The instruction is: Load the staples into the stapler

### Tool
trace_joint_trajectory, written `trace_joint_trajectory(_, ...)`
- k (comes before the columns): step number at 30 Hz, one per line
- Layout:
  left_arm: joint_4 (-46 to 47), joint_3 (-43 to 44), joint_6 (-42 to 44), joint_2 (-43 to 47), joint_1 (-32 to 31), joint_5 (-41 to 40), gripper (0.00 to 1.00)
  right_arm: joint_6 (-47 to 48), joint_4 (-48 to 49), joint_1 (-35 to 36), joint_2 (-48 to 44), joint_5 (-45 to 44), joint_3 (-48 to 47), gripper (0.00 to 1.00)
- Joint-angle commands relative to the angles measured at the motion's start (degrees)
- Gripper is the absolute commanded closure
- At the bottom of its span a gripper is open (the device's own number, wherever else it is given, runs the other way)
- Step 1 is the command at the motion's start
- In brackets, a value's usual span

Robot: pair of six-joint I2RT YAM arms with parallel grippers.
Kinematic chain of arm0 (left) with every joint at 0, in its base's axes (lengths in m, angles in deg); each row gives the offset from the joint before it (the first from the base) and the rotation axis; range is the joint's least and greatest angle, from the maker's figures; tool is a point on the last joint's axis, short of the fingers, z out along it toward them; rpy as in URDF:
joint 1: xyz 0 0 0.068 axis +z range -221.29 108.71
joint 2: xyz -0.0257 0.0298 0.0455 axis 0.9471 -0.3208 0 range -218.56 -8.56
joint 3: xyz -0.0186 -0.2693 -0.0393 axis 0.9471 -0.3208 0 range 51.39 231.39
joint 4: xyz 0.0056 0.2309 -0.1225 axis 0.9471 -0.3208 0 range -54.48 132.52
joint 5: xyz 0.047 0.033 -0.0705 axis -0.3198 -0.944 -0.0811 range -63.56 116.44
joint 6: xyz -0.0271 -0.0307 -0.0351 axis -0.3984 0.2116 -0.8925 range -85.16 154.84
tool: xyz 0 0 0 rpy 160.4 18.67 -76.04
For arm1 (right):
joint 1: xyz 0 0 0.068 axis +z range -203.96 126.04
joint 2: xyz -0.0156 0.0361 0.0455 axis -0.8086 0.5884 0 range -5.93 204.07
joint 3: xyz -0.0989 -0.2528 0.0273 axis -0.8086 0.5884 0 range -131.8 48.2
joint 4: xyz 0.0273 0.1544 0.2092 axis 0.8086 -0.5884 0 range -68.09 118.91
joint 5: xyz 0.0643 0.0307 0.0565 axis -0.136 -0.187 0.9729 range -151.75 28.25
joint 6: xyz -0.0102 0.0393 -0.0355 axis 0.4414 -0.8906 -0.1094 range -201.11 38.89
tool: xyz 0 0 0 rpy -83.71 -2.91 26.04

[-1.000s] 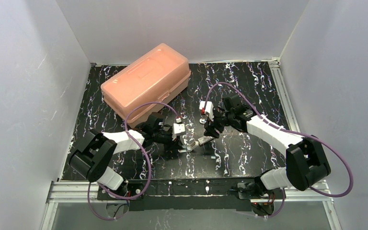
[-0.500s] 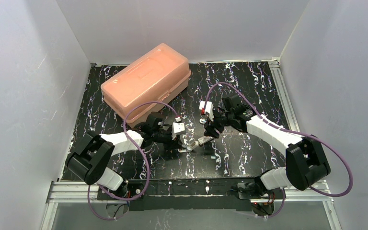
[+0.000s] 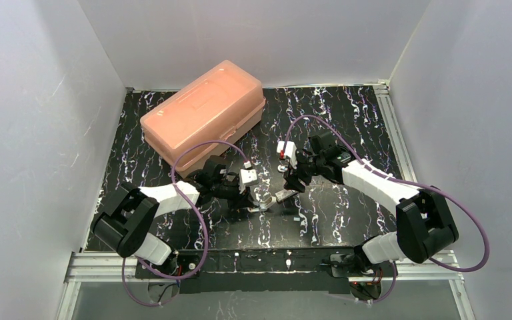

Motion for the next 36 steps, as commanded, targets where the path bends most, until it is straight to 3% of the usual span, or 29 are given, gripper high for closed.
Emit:
trace_joint_trajectory(1, -0.92, 0.62, -2.09, 1.46, -0.48, 1.13, 1.0, 0.85, 1.19, -0.26, 0.17, 0.08, 0.8, 0.32)
trace_joint_trajectory(36, -1.28, 0.97, -0.9, -0.63, -0.7, -0.3, 1.0, 1.03, 1.12, -0.34, 0.52, -0.33, 0.8, 0.32)
